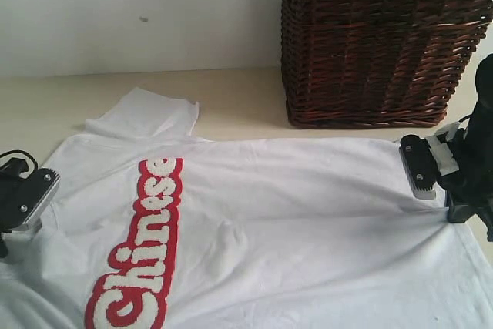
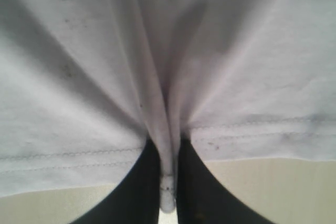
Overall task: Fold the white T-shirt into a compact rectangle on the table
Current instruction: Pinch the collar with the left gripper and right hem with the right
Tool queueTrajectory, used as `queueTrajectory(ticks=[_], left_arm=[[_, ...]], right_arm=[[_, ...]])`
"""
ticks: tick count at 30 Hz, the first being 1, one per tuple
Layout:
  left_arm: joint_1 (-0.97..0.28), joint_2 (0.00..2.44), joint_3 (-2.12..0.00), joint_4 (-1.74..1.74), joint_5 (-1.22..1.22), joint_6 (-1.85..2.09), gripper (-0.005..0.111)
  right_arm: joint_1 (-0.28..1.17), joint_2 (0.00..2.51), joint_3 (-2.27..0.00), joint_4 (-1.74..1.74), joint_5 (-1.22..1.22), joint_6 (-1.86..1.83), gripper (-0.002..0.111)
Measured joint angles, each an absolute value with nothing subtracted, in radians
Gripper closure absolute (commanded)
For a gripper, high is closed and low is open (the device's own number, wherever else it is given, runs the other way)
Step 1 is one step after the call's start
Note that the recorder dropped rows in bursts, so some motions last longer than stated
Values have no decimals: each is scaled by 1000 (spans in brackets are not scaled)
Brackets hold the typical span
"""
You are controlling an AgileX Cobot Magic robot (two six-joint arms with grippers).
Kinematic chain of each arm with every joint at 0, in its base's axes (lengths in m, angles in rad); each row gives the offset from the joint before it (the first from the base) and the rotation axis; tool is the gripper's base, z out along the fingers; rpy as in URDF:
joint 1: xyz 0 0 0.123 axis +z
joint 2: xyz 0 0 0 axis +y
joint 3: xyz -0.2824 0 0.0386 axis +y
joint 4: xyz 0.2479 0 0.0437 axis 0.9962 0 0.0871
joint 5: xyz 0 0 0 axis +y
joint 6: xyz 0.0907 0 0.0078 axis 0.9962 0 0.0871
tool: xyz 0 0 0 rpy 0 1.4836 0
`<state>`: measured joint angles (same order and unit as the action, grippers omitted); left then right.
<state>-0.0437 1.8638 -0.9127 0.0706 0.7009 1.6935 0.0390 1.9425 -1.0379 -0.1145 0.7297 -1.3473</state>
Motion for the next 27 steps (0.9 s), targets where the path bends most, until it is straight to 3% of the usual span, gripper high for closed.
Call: queueTrajectory(ticks=[27], left_arm=[[-50,1864,-914,-49,700,1656,107]], right_arm=[[39,1943,-1038,-110,730,-1347,107]])
